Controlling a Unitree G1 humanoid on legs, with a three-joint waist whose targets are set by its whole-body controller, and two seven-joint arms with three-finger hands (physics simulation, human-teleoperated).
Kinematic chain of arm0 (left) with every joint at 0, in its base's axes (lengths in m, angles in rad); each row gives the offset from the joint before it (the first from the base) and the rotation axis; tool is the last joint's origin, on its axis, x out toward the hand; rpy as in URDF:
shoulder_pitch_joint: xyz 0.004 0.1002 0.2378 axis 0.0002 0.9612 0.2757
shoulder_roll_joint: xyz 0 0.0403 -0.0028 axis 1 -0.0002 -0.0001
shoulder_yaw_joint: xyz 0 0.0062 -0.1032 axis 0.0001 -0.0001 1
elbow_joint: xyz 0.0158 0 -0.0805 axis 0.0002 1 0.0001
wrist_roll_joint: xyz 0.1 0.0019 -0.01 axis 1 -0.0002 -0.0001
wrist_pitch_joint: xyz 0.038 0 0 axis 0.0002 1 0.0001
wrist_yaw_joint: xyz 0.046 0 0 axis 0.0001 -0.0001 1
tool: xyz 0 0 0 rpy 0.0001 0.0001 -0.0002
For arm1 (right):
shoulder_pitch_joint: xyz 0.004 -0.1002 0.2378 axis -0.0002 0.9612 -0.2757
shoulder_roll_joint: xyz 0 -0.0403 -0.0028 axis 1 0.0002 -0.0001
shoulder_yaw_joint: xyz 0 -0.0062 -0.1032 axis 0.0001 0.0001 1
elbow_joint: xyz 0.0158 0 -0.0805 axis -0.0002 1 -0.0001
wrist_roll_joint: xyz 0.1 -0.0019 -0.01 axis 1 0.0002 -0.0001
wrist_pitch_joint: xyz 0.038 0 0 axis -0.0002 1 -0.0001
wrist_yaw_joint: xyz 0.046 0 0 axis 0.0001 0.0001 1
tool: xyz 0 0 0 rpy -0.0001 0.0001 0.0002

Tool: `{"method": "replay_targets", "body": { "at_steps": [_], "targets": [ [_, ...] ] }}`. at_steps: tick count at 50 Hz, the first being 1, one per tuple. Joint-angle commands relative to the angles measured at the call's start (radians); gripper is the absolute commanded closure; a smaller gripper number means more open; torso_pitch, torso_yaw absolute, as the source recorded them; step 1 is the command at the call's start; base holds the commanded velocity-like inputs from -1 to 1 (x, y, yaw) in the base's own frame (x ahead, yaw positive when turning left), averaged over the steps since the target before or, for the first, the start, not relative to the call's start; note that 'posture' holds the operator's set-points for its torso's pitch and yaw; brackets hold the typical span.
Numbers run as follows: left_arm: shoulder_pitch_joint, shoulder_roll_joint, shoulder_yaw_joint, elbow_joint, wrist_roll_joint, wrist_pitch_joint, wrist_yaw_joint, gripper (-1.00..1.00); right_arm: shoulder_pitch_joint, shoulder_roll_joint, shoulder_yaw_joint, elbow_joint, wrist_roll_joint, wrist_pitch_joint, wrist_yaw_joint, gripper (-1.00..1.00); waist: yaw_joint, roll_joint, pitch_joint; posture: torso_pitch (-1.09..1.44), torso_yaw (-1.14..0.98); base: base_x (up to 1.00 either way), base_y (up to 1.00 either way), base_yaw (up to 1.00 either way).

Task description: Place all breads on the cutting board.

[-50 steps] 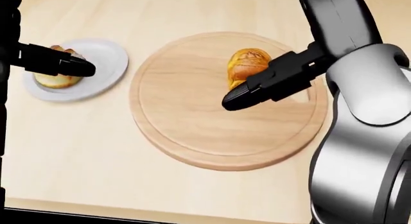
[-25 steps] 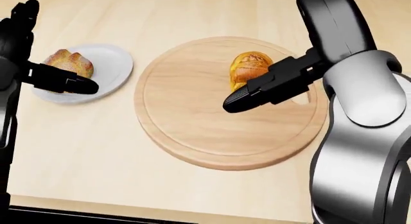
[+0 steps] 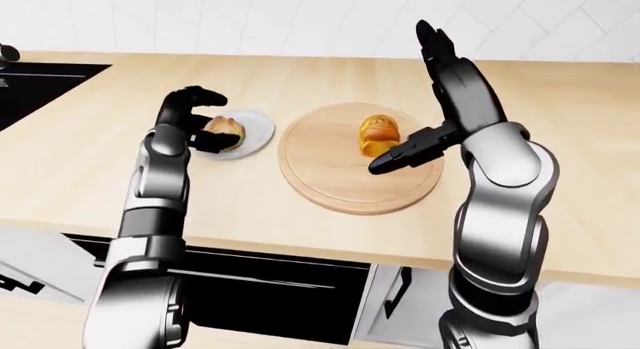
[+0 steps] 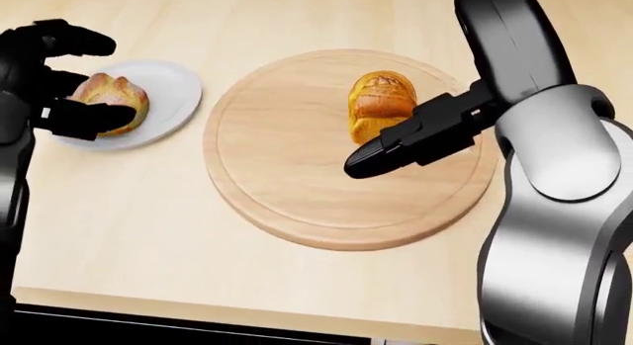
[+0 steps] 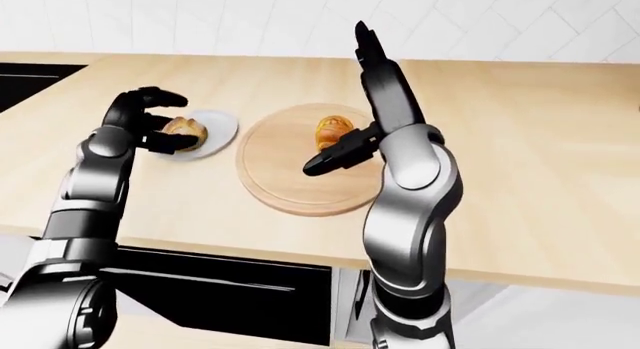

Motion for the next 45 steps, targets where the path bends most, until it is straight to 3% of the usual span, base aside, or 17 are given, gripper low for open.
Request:
{"method": "replay_targets", "body": {
  "at_steps": [1,13,21,31,36,45],
  "targets": [
    [-0.033,0.010,0.005,-0.030,0.016,-0.025,0.003,0.05,-0.028,-0.002,-0.002,-0.021,-0.003,-0.027,-0.013,-1.00,0.000,0.002,-0.027,0.00,0.00,0.00,0.00,0.00],
    [-0.061,0.026,0.024,-0.077,0.023,-0.021,0.017,0.45,-0.014,0.004,0.002,-0.023,-0.002,-0.036,-0.020,-1.00,-0.002,0.003,-0.030,0.00,0.00,0.00,0.00,0.00],
    [-0.040,0.021,0.031,-0.370,0.001,0.151,-0.066,0.57,-0.025,0.001,0.000,-0.026,-0.010,-0.026,-0.011,-1.00,-0.005,0.003,-0.023,0.00,0.00,0.00,0.00,0.00],
    [0.013,-0.101,-0.071,-0.820,0.134,0.392,-0.264,0.59,-0.026,-0.005,-0.003,-0.047,-0.013,-0.012,0.000,-1.00,-0.002,-0.004,-0.014,0.00,0.00,0.00,0.00,0.00],
    [-0.008,-0.162,-0.094,-0.858,0.200,0.412,-0.307,0.62,-0.018,-0.008,-0.010,-0.064,-0.008,-0.006,0.004,-1.00,0.001,-0.012,-0.011,0.00,0.00,0.00,0.00,0.00],
    [-0.005,-0.283,-0.145,-0.841,0.267,0.372,-0.312,0.69,-0.001,-0.015,-0.012,-0.075,0.009,-0.006,-0.005,-1.00,0.005,-0.025,-0.010,0.00,0.00,0.00,0.00,0.00]
  ]
}}
